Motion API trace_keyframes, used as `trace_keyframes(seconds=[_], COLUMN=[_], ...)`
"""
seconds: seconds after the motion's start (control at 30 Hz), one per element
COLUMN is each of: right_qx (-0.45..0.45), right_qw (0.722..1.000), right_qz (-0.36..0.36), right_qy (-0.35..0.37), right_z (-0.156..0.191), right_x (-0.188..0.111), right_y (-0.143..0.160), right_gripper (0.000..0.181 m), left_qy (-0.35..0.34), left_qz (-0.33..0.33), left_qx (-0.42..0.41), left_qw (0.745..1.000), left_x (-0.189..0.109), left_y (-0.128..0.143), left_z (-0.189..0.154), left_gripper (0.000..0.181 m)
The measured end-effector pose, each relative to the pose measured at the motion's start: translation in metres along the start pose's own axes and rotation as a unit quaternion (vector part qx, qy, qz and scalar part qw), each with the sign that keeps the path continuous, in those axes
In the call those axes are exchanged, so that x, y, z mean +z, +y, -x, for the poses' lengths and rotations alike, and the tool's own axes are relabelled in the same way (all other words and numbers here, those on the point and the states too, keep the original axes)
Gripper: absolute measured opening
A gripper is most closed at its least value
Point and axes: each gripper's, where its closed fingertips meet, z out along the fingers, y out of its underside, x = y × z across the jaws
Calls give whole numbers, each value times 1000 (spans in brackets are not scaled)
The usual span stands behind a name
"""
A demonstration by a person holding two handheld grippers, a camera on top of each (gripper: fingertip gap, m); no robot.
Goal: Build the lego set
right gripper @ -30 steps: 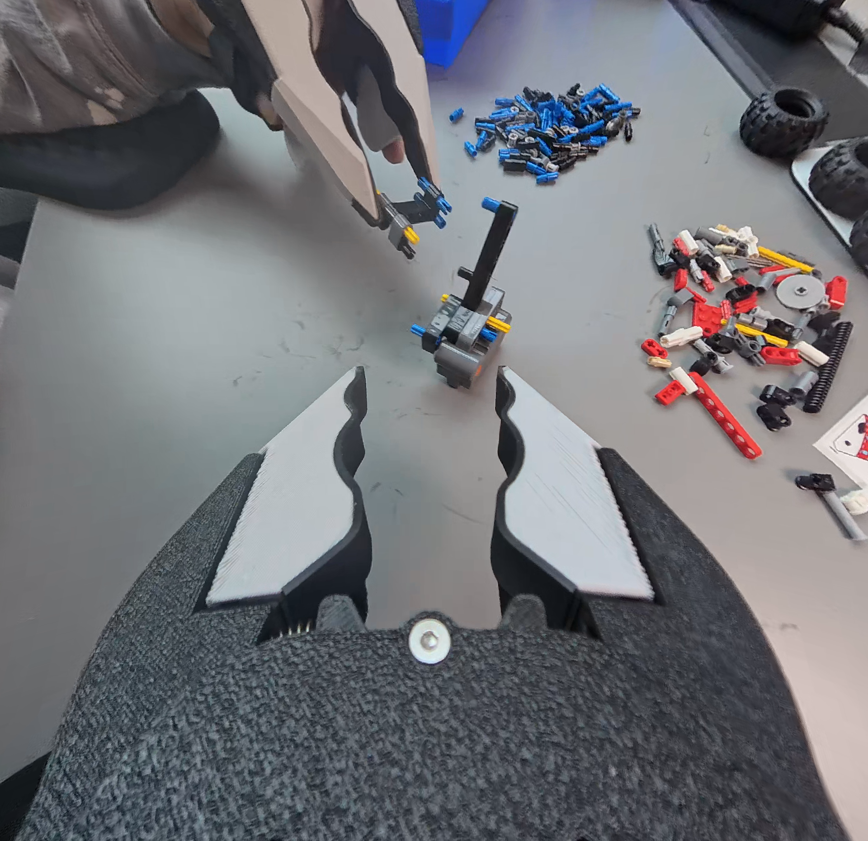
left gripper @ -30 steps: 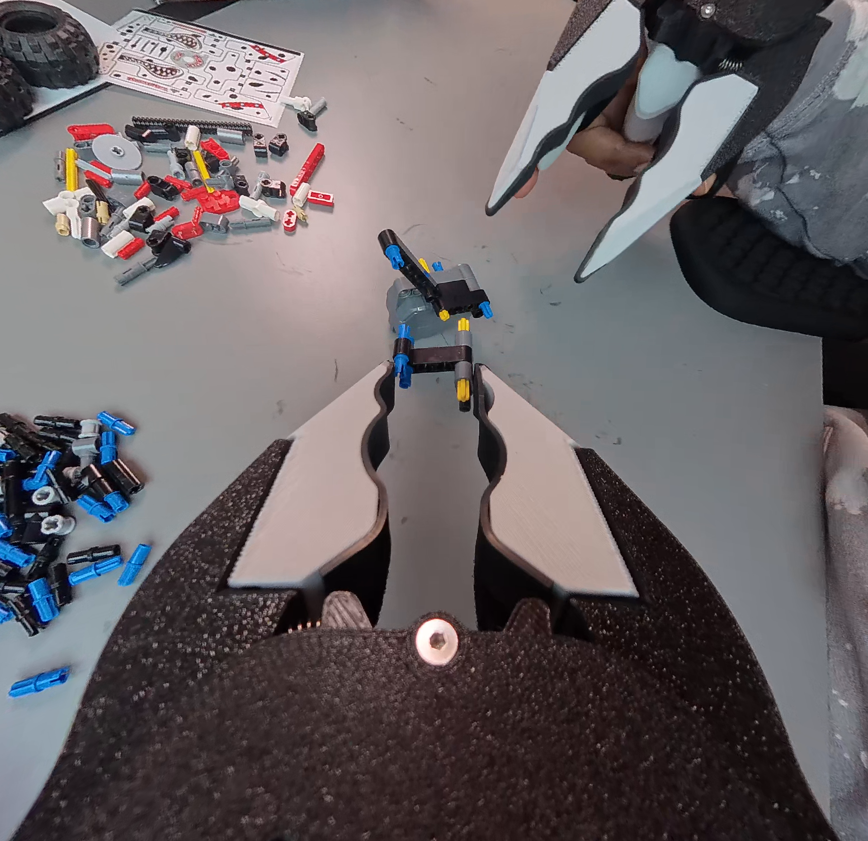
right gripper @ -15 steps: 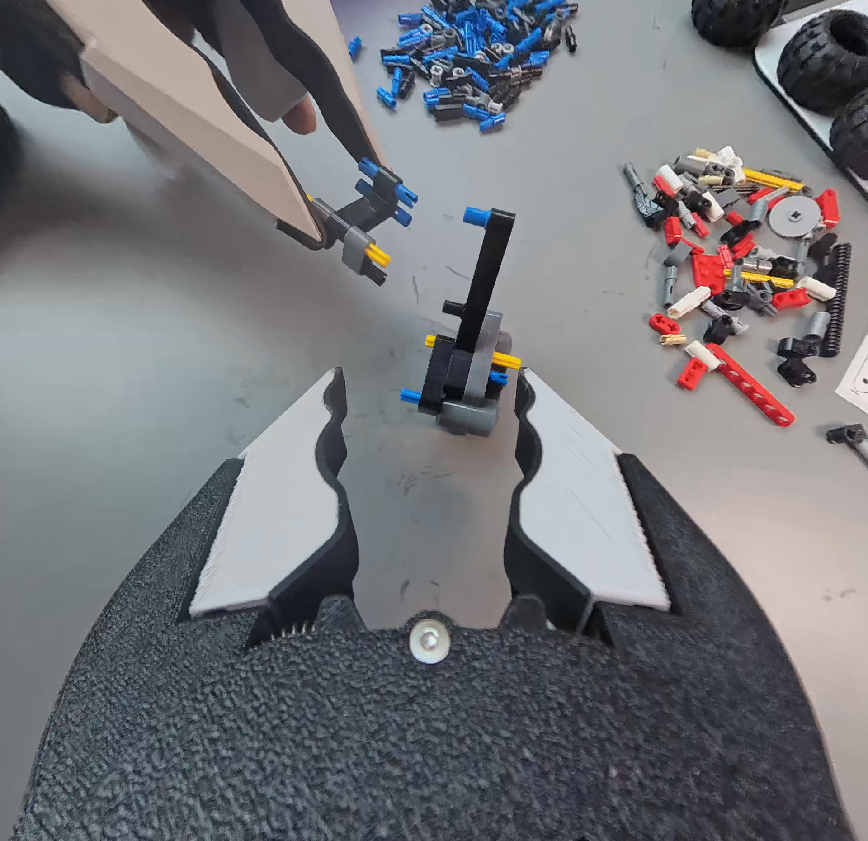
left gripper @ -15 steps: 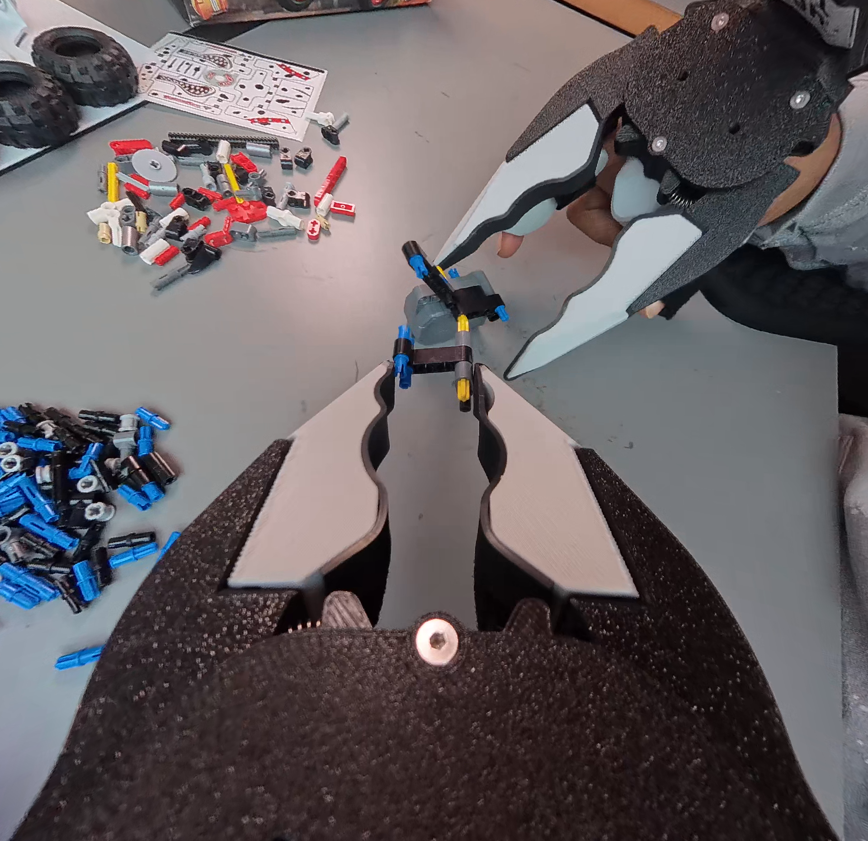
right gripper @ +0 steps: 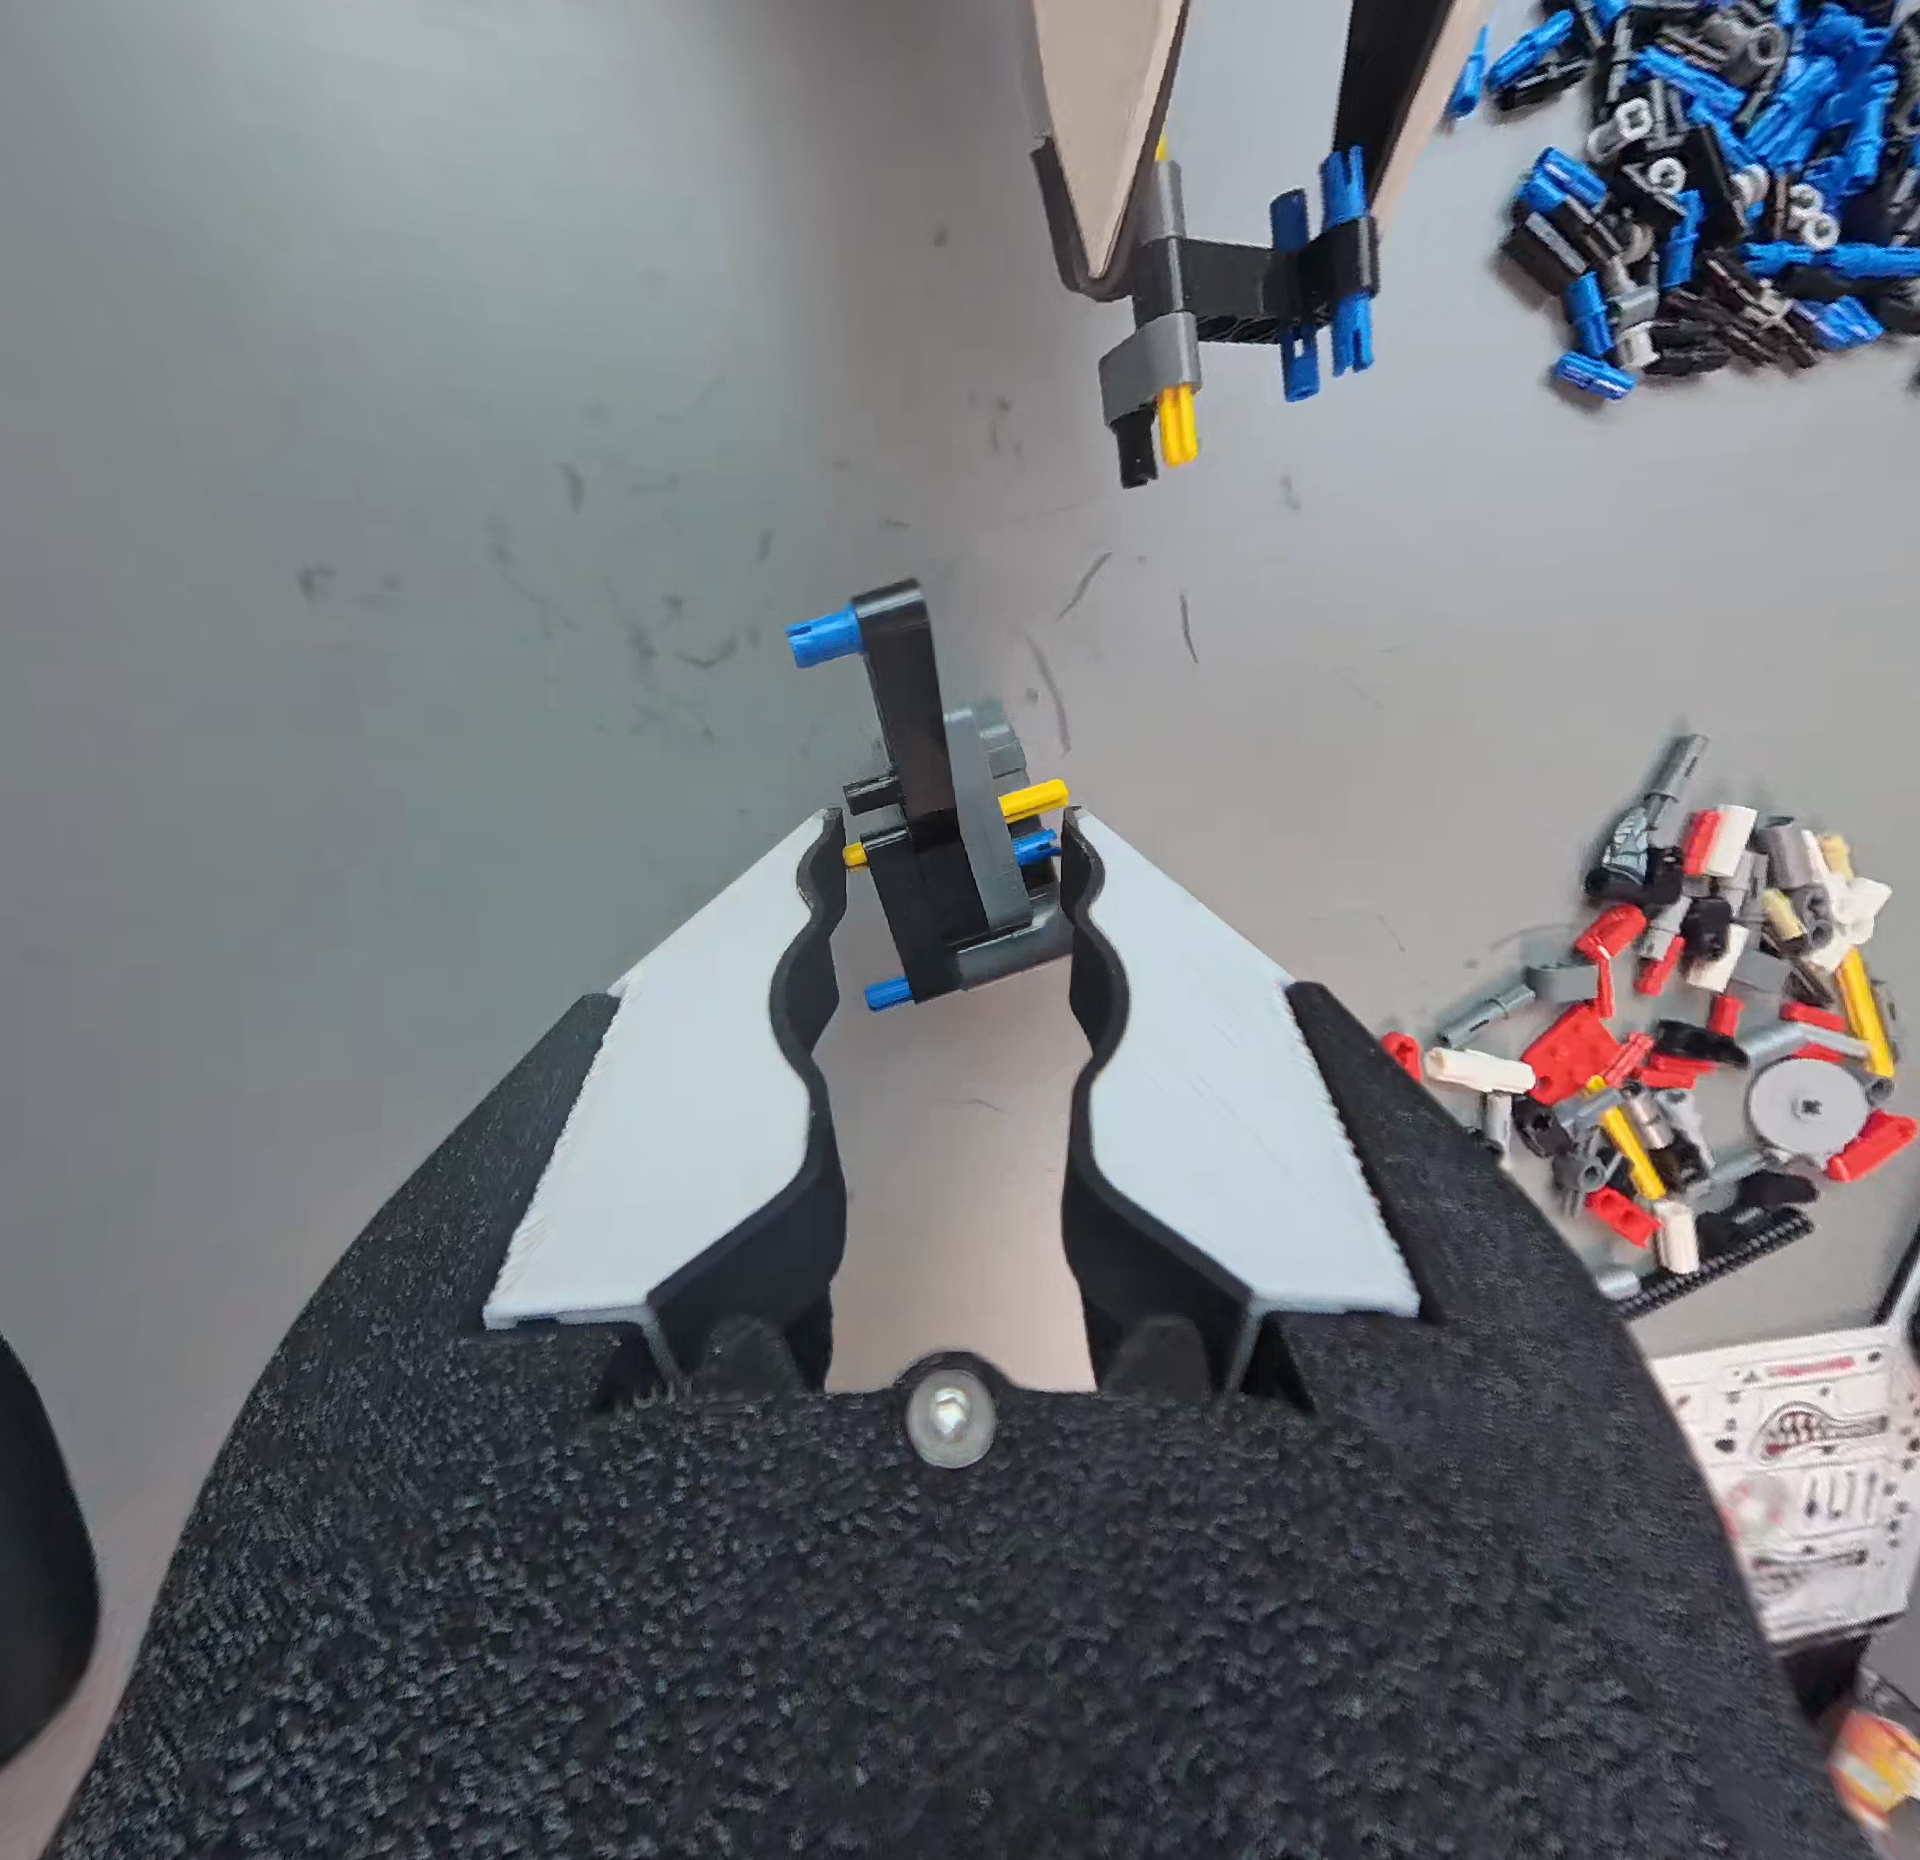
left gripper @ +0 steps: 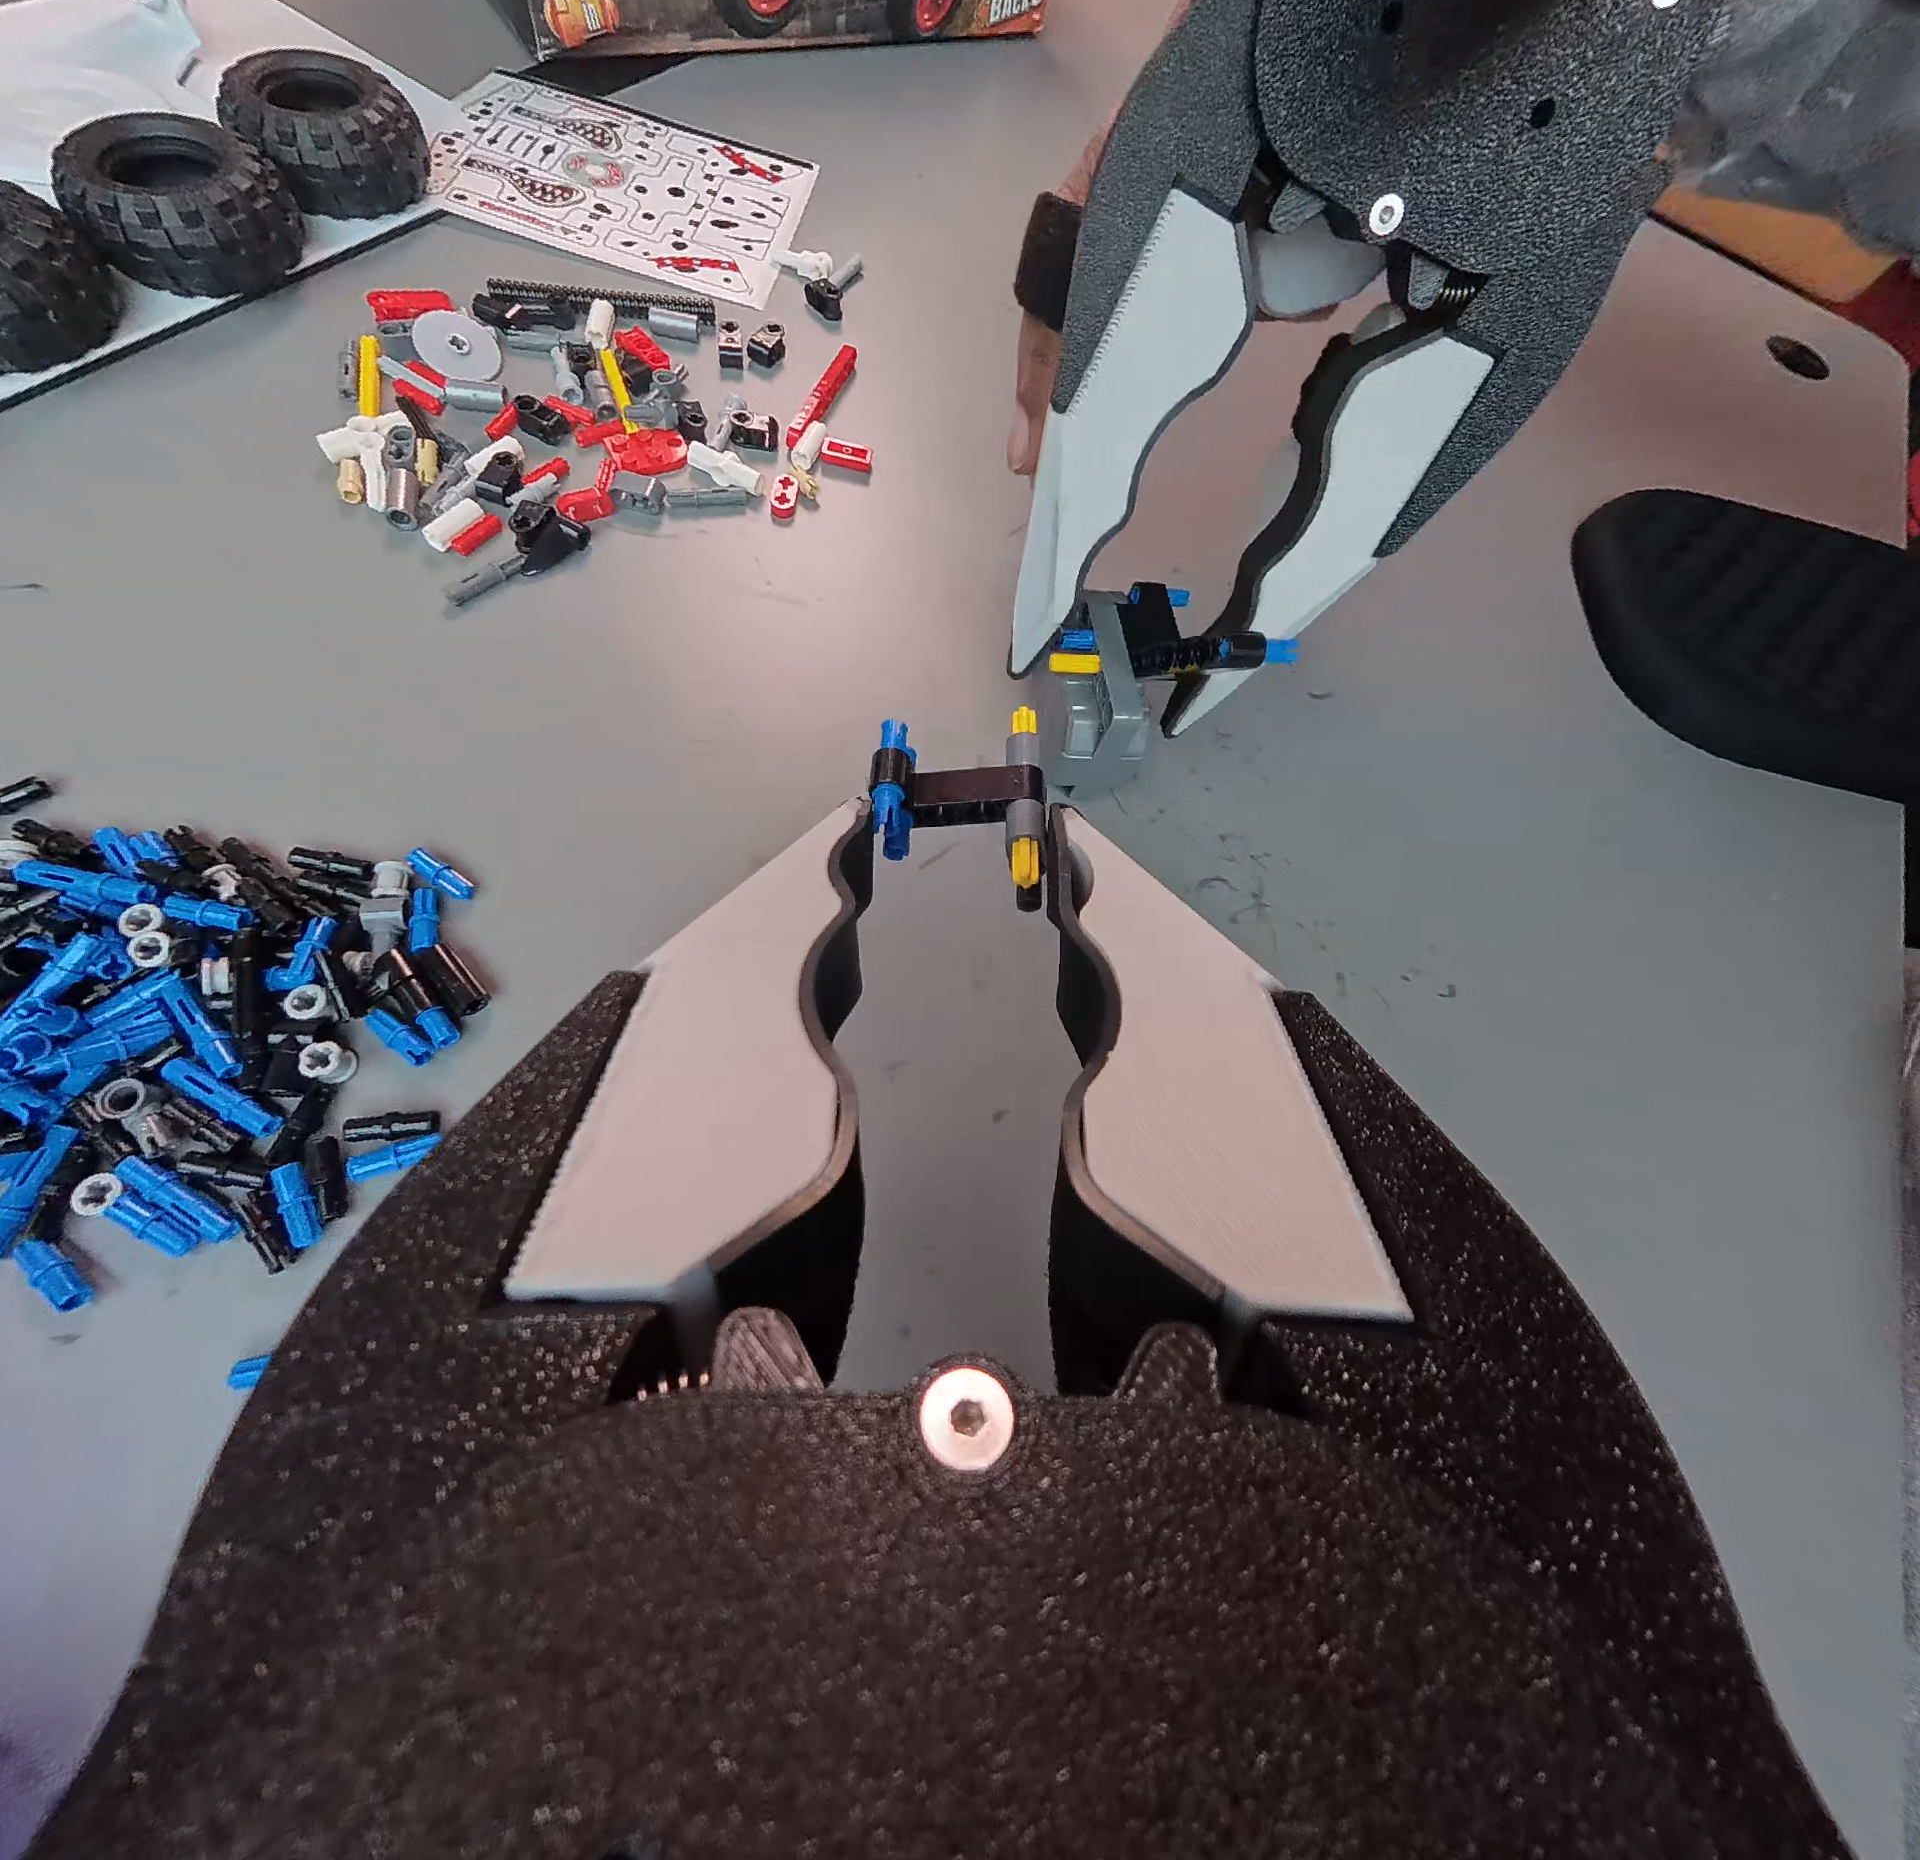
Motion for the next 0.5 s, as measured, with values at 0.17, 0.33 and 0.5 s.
trace_keyframes(seconds=[0.17,0.33,0.5], right_qx=[-67,-16,183], right_qw=[995,1000,971], right_qz=[56,24,-69], right_qy=[-42,1,134], right_z=[2,-9,-15], right_x=[10,-2,-32], right_y=[13,1,-5], right_gripper=[53,83,86], left_qy=[11,11,10], left_qz=[8,5,-8], left_qx=[-4,-3,-6], left_qw=[1000,1000,1000], left_x=[4,3,-2], left_y=[4,3,-3], left_z=[-3,-4,-3], left_gripper=[33,33,33])
